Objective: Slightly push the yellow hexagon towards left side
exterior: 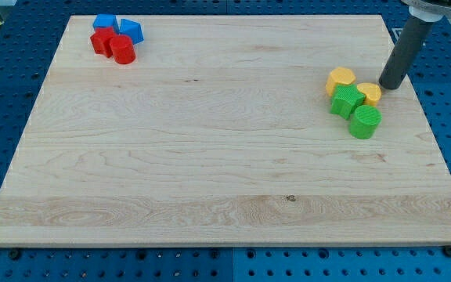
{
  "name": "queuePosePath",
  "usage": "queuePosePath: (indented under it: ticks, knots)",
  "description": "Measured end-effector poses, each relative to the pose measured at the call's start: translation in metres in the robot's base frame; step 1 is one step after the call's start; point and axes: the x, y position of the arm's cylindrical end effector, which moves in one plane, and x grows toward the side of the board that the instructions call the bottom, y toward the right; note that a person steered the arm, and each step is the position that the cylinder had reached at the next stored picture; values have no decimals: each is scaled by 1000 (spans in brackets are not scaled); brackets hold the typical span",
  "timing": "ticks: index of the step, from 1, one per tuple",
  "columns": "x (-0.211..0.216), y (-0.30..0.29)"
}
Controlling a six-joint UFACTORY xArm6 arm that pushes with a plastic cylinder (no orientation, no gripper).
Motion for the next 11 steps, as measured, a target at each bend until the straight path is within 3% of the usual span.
queuePosePath:
  ticks: [5,10,11]
  knots:
    - [0,-44]
    - [-8,-56]
    - [-8,-35]
